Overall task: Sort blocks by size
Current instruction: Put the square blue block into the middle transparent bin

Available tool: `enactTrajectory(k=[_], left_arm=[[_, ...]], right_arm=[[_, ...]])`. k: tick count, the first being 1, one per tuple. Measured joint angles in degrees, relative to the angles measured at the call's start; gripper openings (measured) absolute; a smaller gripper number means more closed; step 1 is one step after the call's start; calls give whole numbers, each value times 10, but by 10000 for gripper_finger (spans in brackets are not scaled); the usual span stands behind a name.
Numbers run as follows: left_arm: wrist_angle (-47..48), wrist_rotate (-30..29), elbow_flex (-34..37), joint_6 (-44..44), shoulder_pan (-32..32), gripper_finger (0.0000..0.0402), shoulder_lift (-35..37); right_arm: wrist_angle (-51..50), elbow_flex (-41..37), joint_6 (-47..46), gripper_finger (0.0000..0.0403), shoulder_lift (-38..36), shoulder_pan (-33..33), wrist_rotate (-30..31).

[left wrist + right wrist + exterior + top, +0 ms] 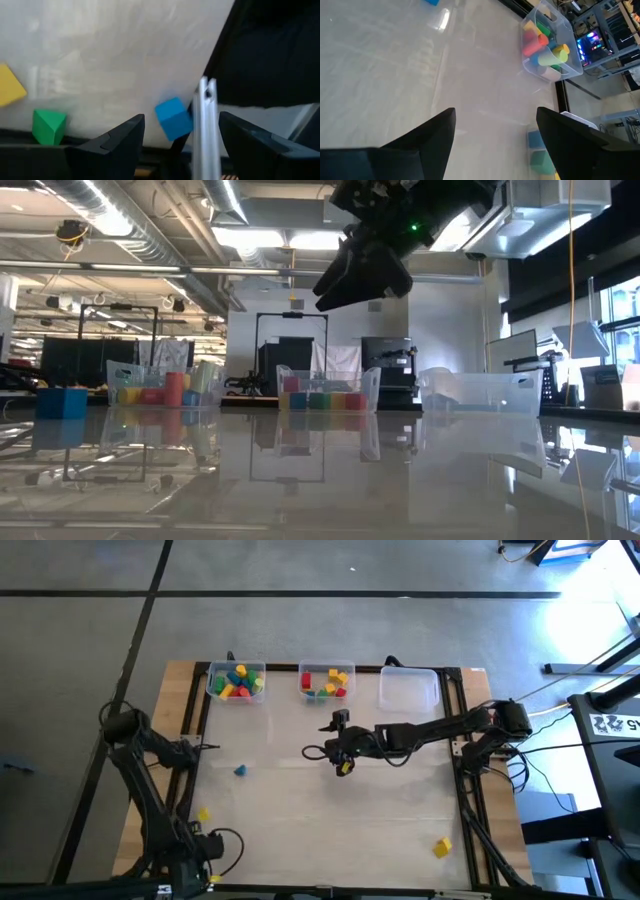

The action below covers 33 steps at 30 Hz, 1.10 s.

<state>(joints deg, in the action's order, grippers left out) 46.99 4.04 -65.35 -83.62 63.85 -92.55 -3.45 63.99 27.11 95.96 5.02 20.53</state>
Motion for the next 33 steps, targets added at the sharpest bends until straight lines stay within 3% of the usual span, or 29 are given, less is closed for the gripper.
enactTrajectory(k=[12,22,33], left_arm=[[1,33,0,49,36,253,-68],[-1,36,20,60,44,253,-75],[80,-62,22,158,-25,253,-67]], right_arm=[[0,0,0,282,0,0,0],[1,0,0,282,0,-2,0],[1,0,0,282,0,-2,0]])
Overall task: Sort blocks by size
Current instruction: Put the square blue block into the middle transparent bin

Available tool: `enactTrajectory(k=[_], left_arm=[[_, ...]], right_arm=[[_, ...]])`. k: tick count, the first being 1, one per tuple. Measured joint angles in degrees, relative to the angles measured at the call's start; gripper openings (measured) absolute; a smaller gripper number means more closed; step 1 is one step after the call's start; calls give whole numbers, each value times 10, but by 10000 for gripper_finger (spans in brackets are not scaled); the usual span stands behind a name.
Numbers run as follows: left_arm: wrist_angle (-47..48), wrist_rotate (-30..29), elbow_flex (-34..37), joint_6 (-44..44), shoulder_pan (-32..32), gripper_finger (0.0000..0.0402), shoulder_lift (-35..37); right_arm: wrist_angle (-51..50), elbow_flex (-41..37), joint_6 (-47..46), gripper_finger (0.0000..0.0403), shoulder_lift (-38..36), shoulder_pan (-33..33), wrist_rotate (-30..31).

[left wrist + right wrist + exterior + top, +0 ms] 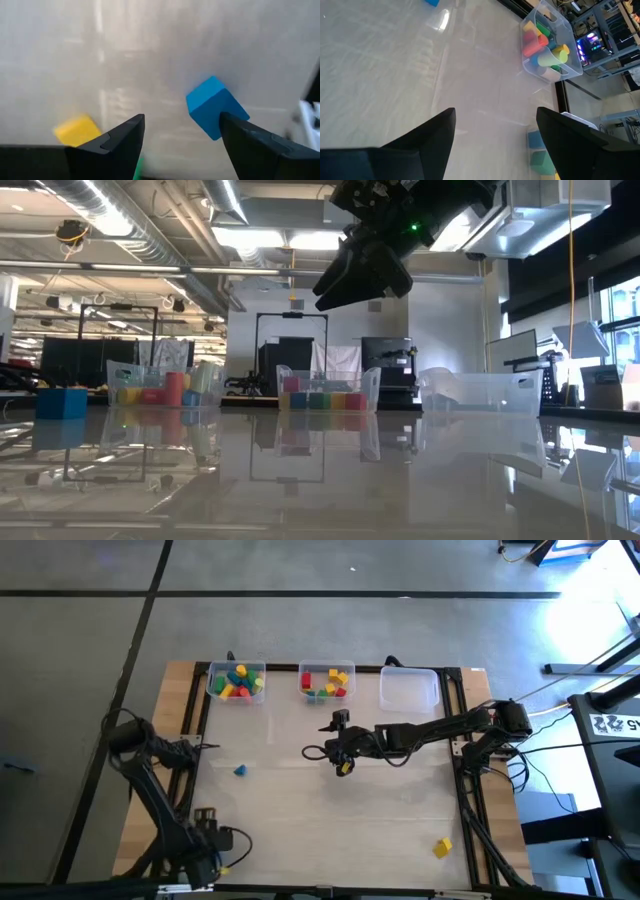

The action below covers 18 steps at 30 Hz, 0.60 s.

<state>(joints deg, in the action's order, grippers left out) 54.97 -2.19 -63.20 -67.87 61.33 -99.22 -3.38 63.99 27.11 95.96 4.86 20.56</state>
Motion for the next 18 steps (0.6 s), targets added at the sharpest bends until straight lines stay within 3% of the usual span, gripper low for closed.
enactTrajectory(k=[5,18], left_arm=[[22,-55,1,93,-41,253,2],[-1,-33,-7,294,-37,253,49]], right_arm=[[-2,0,0,282,0,0,0],[-16,0,-14,282,0,0,-2]])
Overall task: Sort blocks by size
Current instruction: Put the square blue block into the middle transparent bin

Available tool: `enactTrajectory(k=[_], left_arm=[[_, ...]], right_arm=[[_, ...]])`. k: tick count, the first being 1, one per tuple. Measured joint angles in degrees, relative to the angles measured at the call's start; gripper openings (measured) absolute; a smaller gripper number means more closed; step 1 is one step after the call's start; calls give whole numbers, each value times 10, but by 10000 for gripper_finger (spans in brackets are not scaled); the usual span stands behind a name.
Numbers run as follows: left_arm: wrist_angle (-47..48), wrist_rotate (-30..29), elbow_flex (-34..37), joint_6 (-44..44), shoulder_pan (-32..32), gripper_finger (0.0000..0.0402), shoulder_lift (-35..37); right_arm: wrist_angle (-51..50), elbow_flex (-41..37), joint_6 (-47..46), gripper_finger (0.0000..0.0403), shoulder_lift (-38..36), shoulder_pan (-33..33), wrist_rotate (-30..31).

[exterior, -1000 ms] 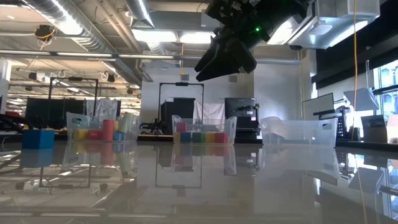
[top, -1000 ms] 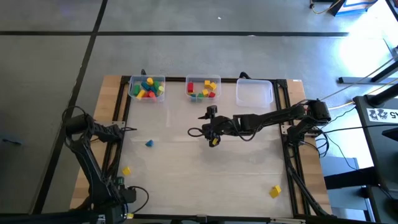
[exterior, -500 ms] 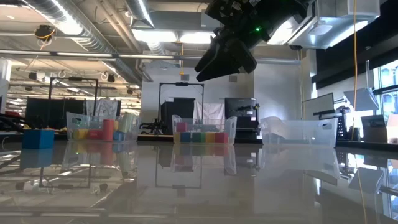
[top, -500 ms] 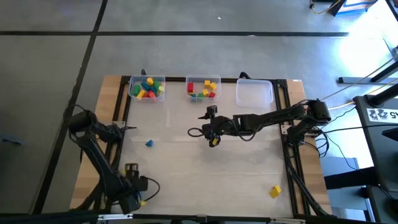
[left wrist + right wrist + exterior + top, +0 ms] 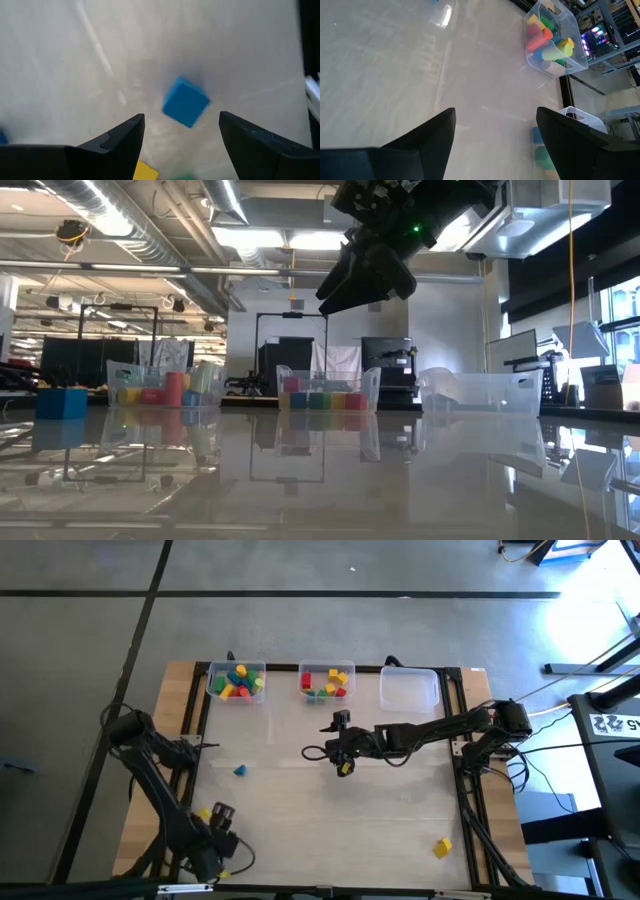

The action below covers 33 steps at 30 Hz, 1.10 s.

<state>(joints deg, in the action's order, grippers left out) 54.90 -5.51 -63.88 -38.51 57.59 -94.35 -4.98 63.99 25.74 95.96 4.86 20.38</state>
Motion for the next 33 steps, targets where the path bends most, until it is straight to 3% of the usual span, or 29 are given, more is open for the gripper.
enactTrajectory(k=[7,22,33], left_arm=[[-21,-15,-1,105,14,253,-23],[-37,-20,-1,178,12,249,-85],[-35,-20,-2,175,14,130,-97]], right_arm=[[-12,0,-3,282,0,0,0],[-12,0,-4,282,0,0,0],[-13,0,-4,282,0,0,-1]])
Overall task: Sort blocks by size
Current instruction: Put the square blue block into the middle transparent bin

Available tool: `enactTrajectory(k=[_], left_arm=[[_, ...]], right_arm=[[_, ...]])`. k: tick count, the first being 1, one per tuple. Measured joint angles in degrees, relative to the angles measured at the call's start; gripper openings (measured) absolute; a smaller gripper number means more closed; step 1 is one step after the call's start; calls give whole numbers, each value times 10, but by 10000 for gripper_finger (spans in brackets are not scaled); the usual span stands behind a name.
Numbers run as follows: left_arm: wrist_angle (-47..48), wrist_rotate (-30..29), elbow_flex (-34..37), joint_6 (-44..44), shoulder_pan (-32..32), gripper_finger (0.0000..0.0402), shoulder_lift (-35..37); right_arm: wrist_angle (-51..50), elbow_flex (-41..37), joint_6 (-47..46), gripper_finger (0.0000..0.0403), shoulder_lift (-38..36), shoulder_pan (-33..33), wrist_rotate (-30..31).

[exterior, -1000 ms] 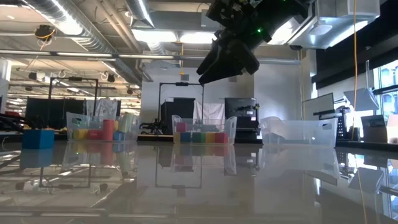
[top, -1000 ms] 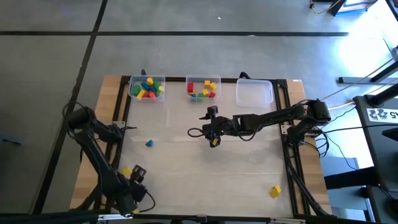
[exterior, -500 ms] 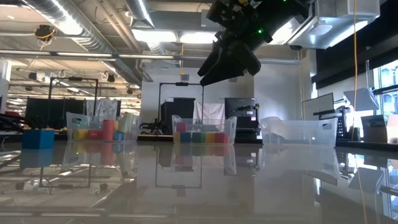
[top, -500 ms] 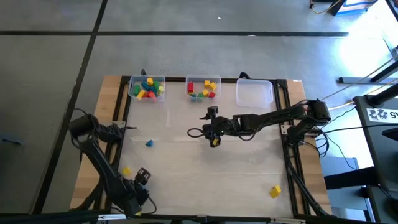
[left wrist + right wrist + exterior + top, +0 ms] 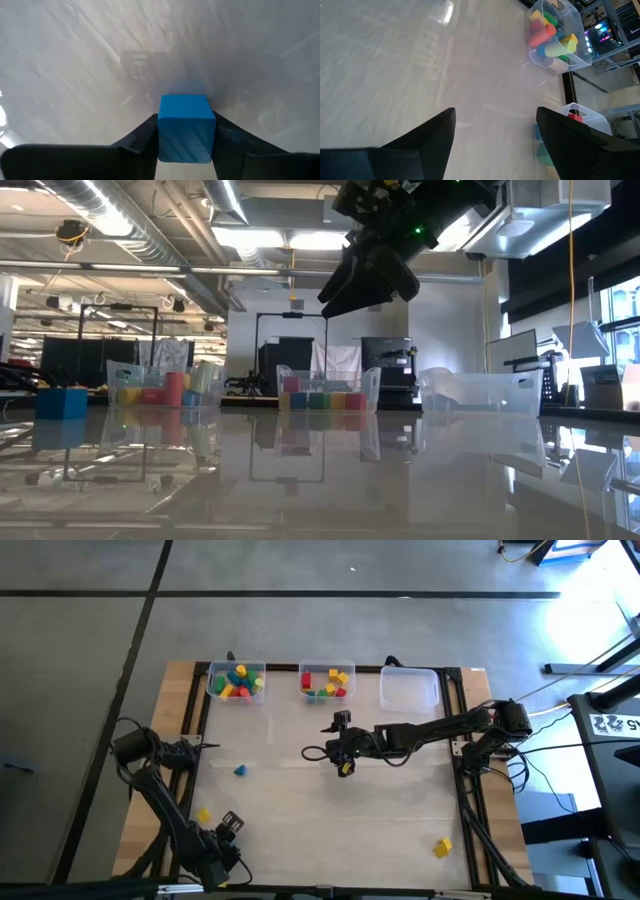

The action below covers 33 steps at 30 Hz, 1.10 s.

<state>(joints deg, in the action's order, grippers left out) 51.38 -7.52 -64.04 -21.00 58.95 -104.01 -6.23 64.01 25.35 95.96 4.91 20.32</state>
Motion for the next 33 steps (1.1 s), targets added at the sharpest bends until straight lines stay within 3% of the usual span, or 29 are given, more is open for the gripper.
enactTrajectory(k=[8,16,22,33], left_arm=[[50,-12,-1,-47,-1,125,25],[112,-99,-14,-117,-1,129,91],[131,-238,-14,-150,-1,131,155],[121,-534,8,-98,-2,133,237]], right_arm=[[-1,0,-6,282,0,0,-22],[1,0,-25,282,0,0,-61],[7,0,-63,282,0,0,-126],[100,0,-147,282,0,0,-201]])
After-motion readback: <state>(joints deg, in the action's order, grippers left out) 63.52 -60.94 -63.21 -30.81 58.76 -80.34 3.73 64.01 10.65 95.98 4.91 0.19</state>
